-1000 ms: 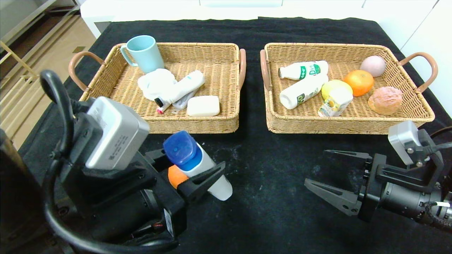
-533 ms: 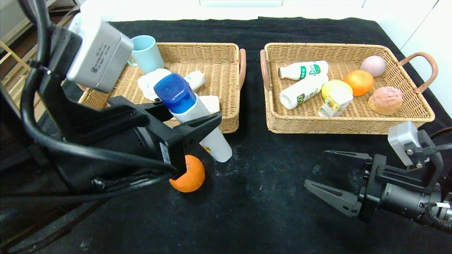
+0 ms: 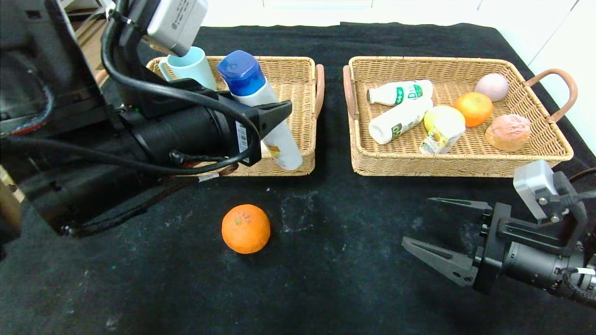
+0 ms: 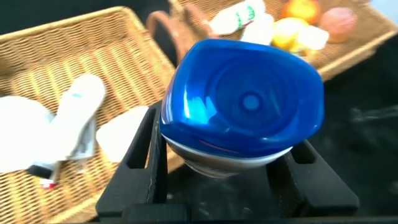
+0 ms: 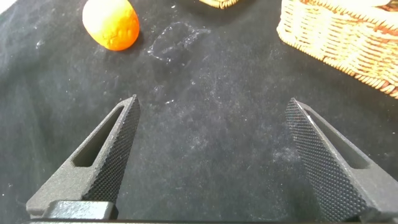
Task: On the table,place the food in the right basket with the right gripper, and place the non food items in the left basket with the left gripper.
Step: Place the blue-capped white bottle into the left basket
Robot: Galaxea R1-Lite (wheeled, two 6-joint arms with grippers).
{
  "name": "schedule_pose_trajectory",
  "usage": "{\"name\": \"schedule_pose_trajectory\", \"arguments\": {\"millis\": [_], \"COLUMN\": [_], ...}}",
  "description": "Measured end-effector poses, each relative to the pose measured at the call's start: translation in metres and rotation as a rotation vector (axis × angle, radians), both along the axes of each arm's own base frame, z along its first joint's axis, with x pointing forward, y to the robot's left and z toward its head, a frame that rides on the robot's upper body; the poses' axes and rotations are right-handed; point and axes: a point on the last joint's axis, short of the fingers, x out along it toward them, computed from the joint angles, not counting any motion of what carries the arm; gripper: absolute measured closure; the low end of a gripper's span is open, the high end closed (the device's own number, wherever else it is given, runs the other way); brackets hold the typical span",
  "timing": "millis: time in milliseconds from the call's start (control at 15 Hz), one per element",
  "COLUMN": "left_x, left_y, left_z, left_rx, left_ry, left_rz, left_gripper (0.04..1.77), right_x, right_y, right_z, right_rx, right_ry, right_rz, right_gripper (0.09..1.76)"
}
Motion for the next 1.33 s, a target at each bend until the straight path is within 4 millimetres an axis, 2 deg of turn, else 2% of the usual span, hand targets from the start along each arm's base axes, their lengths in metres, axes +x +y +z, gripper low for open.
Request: {"name": "schedule_pose_trajectory", "arguments": {"millis": [333,800,1333], "left_x": [0.038,0.097,0.135], "left_y": [-0.002,-0.003,-0.013], "left_z": [0.016,0.024,0.022], "left_rx": [-0.018,-0.029,-0.046], "left_ry": [-0.034,-0.057,-0.082], "left_rz": [0.079,0.17,0.197], "left_gripper": [0.89,0.89,0.9], "right_x": [-0.001,-0.001,0.0], "right_y": [0.0,-0.001,-0.002], "right_z": [0.002,0.005,0.007], "right_rx": [0.004,0.017,0.022], "right_ry": [-0.007,-0.024,-0.027], "right_rz": [0.0,-0.003,-0.011], "right_gripper": [0.14,0.14,0.14]}}
